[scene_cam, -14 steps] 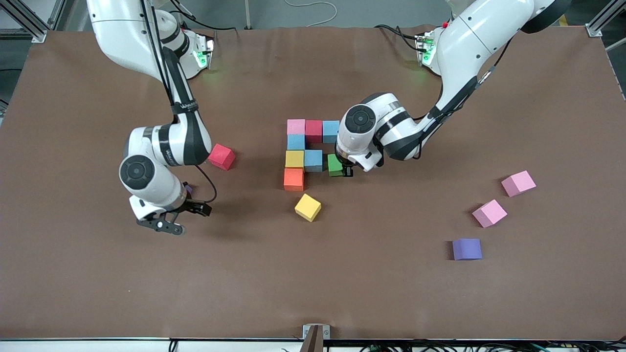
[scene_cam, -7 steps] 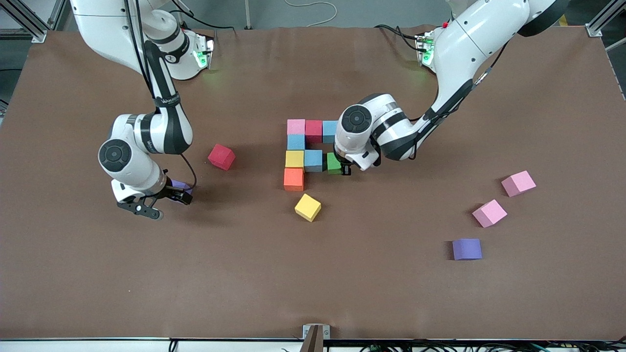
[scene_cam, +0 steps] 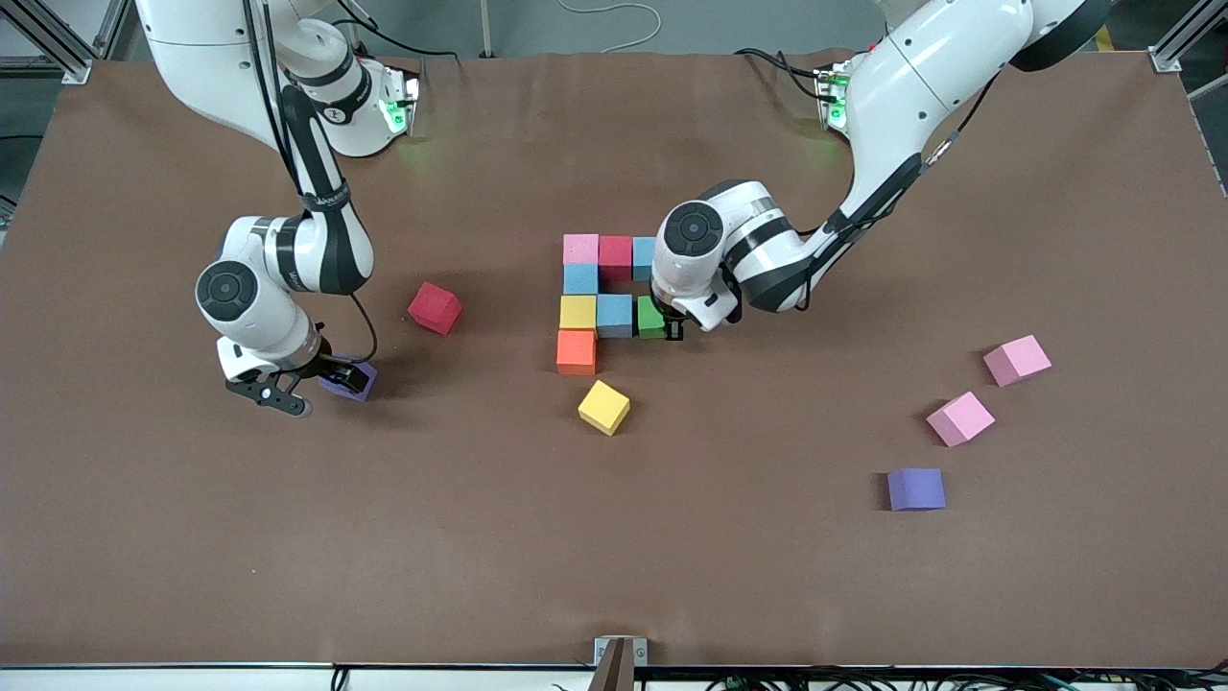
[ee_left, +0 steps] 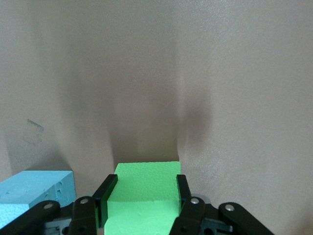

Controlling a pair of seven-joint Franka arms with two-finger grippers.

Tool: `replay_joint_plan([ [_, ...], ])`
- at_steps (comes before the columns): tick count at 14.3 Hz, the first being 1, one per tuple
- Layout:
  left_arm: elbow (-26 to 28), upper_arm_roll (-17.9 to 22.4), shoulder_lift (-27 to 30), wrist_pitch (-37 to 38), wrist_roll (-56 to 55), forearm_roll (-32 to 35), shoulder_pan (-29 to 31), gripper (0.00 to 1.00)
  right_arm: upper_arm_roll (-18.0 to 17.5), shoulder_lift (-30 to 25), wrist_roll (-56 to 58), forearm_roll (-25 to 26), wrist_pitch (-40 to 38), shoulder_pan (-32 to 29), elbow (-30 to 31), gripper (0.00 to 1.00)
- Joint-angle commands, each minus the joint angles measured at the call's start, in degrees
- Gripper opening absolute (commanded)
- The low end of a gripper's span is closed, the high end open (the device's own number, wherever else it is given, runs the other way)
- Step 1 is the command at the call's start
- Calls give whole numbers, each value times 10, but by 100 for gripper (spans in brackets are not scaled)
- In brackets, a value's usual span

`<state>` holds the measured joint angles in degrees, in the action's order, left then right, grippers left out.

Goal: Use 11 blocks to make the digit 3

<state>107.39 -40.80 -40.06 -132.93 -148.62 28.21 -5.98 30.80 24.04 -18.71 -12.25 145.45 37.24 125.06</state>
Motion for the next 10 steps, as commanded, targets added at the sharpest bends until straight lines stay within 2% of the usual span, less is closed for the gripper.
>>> replay_joint_plan([
  [1, 3, 3, -1, -21, -14, 25, -2, 18, -9, -20, 2, -13, 9, -10, 19, 100],
  [10, 5, 3, -7, -39, -15, 36, 4, 18, -21, -4, 2, -29, 20, -9, 19, 98],
])
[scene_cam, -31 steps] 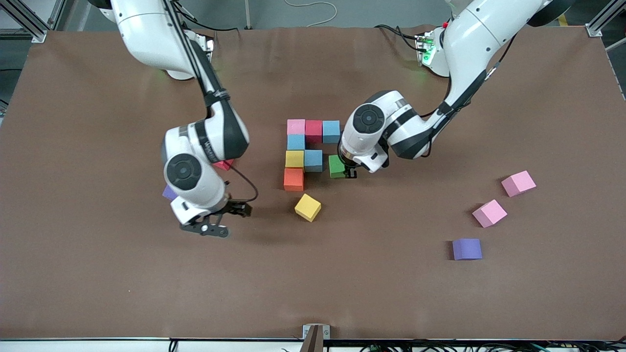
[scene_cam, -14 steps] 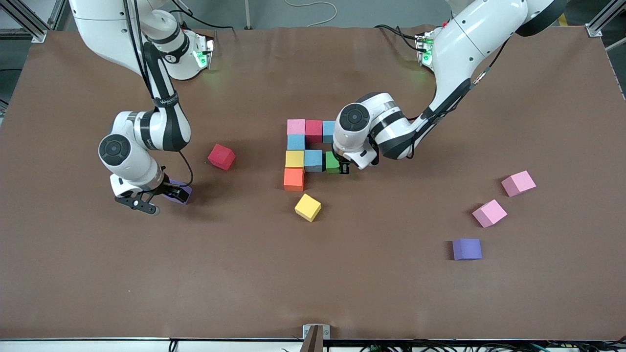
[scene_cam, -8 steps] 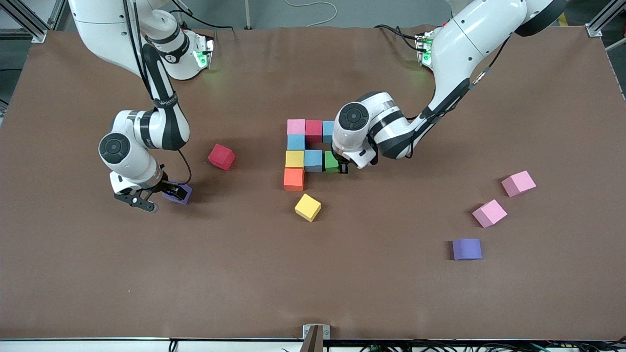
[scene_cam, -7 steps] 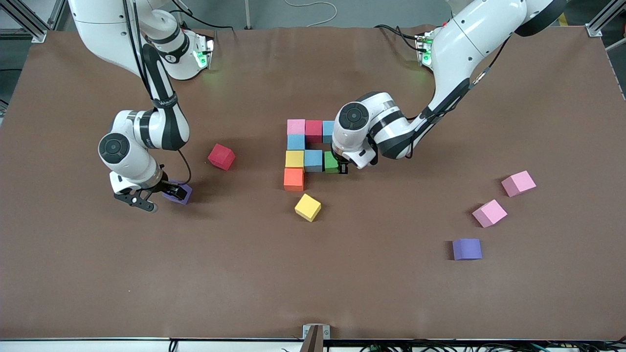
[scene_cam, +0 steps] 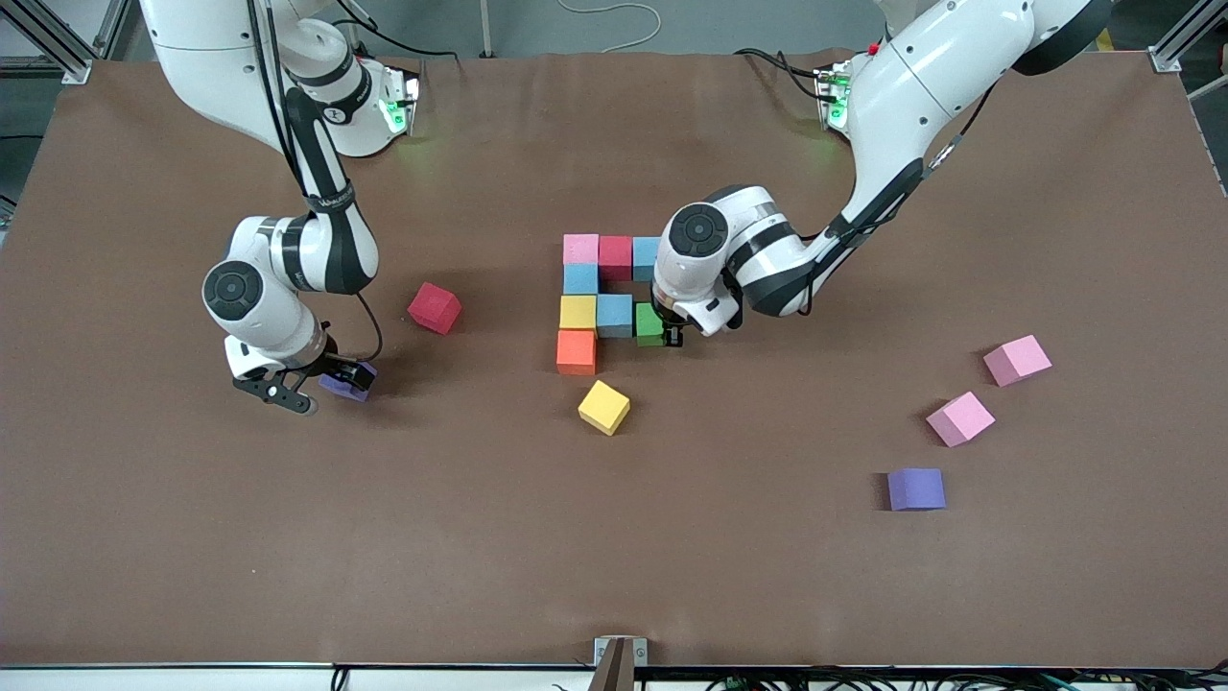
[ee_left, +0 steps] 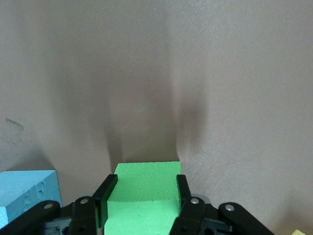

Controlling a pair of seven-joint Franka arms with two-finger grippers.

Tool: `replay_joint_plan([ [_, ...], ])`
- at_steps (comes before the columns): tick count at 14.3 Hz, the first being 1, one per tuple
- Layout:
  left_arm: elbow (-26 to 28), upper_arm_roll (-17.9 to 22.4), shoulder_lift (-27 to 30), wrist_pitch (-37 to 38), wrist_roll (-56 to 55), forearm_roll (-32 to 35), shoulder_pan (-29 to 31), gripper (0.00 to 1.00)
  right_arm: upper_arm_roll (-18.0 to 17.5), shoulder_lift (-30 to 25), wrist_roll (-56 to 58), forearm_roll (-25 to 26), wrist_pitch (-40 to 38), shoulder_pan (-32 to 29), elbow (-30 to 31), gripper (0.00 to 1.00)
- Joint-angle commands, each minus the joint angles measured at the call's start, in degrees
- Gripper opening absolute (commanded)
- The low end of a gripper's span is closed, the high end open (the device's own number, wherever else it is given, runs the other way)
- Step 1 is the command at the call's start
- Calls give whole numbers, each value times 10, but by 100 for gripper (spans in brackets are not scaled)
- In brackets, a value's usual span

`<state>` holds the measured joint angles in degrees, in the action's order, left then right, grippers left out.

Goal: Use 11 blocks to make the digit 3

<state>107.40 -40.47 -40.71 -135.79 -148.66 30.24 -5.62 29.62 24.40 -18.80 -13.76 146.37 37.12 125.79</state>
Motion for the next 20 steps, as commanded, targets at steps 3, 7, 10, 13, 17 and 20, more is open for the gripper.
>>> replay_joint_plan([
  [3, 9, 0, 2, -11, -16, 16, 1, 18, -9, -8, 3, -14, 8, -8, 9, 100],
  [7, 16, -1, 5, -10, -16, 16, 1, 18, -9, -8, 3, -14, 11, -8, 9, 100],
  [10, 17, -2, 5, -7, -16, 16, 0, 18, -9, -8, -1, -14, 6, -6, 1, 100],
  [13, 17, -2, 6, -7, -16, 16, 0, 18, -9, -7, -42, -14, -79, -3, -85, 100],
  [17, 17, -2, 6, -7, -16, 15, -1, 18, -24, 37, -170, -14, -189, 22, -217, 100],
  [20, 17, -2, 6, -7, -16, 15, -2, 18, -78, 77, -283, -14, -190, 32, -297, 100],
])
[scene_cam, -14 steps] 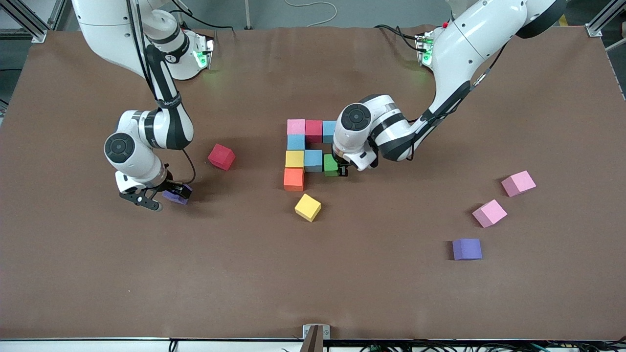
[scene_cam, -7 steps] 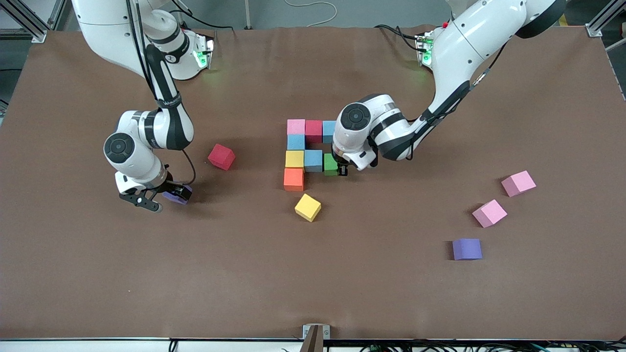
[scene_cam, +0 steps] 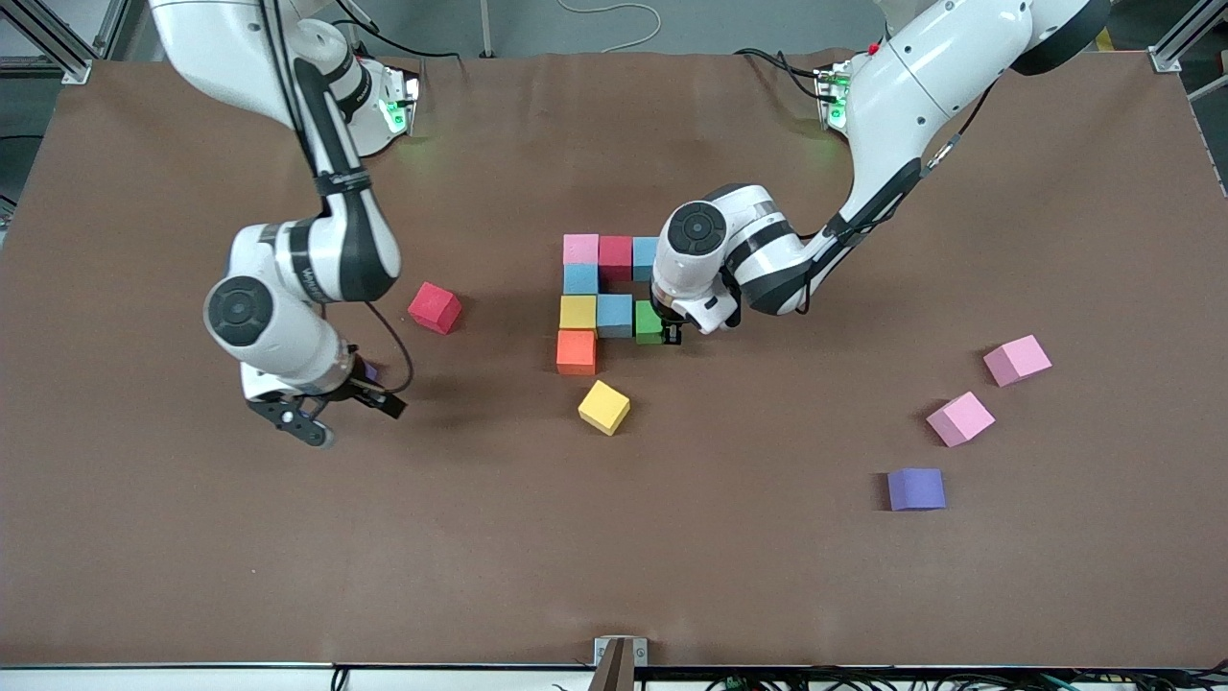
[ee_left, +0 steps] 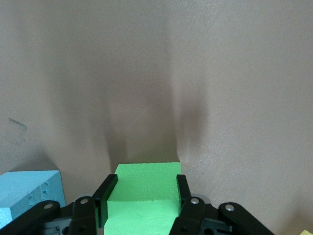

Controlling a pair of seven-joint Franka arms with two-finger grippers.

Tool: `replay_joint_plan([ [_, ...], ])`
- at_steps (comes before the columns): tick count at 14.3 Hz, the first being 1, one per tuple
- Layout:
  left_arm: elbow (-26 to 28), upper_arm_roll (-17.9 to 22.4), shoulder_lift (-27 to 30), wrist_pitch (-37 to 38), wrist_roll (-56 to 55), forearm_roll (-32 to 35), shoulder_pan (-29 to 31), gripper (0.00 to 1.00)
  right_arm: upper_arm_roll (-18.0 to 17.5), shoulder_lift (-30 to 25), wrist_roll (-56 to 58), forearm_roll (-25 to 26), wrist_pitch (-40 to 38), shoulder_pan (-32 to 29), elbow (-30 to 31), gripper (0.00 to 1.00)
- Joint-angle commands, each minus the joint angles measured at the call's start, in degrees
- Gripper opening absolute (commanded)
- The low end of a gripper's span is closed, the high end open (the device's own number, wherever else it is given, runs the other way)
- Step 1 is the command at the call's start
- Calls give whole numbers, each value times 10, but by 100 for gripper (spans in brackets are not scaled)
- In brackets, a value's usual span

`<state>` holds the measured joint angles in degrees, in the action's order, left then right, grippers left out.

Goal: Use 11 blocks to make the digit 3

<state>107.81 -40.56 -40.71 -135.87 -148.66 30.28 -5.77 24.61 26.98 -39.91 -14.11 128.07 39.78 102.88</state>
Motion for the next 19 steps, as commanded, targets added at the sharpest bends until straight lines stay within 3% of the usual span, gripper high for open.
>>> replay_joint_plan([
  [1, 13, -1, 5, -6, -18, 15, -1, 18, -48, 73, -120, -11, -8, 6, -106, 100],
  [5, 12, -2, 5, -8, -29, 15, -4, 18, -111, 148, -237, -6, -9, 10, -217, 100],
  [9, 13, -3, 6, -8, -29, 15, -4, 18, -112, 248, -326, 0, -101, 46, -395, 100],
  [16, 15, -3, 6, -8, -29, 15, -6, 19, -111, 299, -344, 1, -50, 81, -410, 100],
  [19, 16, -3, 6, -8, -29, 15, -6, 23, -111, 306, -344, 3, -42, 80, -410, 100],
])
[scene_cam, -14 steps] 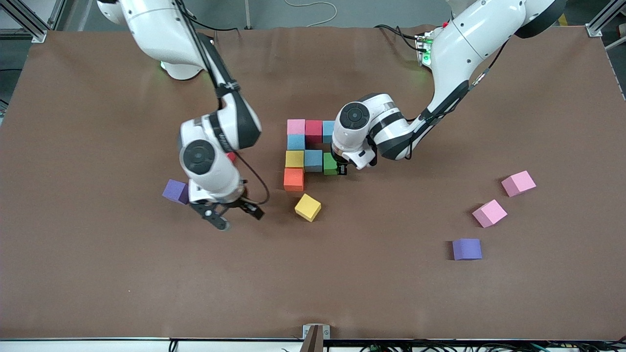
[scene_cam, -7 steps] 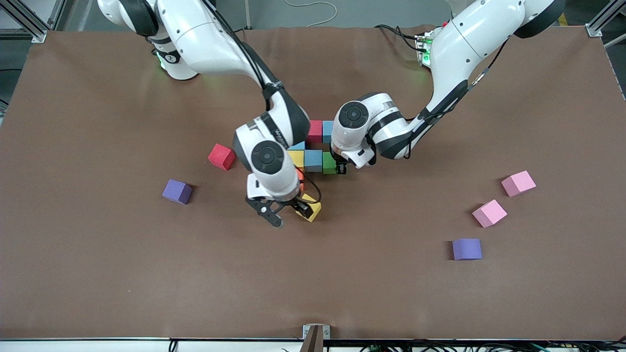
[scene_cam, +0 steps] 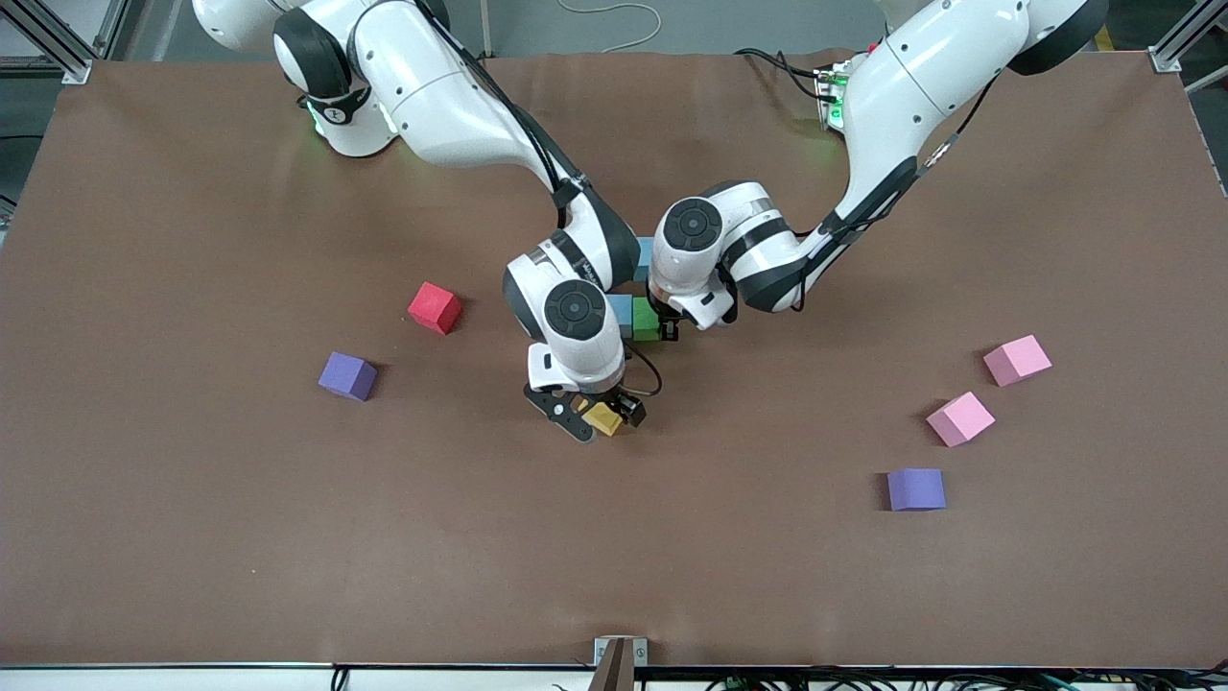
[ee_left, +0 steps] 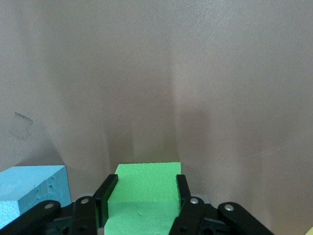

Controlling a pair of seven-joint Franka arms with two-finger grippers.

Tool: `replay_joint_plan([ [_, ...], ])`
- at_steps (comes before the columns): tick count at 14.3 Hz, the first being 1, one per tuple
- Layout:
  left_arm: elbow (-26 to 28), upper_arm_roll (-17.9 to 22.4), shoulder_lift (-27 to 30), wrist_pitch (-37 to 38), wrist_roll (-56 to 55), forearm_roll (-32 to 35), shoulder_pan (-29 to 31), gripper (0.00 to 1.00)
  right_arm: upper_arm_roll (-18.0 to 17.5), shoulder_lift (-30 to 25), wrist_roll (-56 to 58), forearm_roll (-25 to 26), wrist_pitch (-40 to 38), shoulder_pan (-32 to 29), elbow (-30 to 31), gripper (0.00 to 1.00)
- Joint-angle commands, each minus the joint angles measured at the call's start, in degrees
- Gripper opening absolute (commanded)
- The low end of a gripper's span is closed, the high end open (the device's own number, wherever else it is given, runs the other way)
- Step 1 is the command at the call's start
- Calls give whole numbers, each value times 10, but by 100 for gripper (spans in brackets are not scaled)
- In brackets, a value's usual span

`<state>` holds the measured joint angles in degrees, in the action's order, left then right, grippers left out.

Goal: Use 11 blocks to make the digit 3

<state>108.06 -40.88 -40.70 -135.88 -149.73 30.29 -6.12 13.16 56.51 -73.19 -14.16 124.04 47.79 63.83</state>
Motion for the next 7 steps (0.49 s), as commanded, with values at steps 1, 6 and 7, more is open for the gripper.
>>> replay_joint_plan([
  [1, 14, 0, 6, -8, -18, 15, -2, 27, 3, 11, -11, 5, -2, 0, -20, 99],
  [6, 13, -1, 6, -7, -19, 15, -2, 59, 3, 18, -10, 6, -3, 1, -20, 81],
  [7, 12, -1, 7, -5, -19, 15, -3, 72, 3, 18, -6, 6, -4, 1, -20, 65],
])
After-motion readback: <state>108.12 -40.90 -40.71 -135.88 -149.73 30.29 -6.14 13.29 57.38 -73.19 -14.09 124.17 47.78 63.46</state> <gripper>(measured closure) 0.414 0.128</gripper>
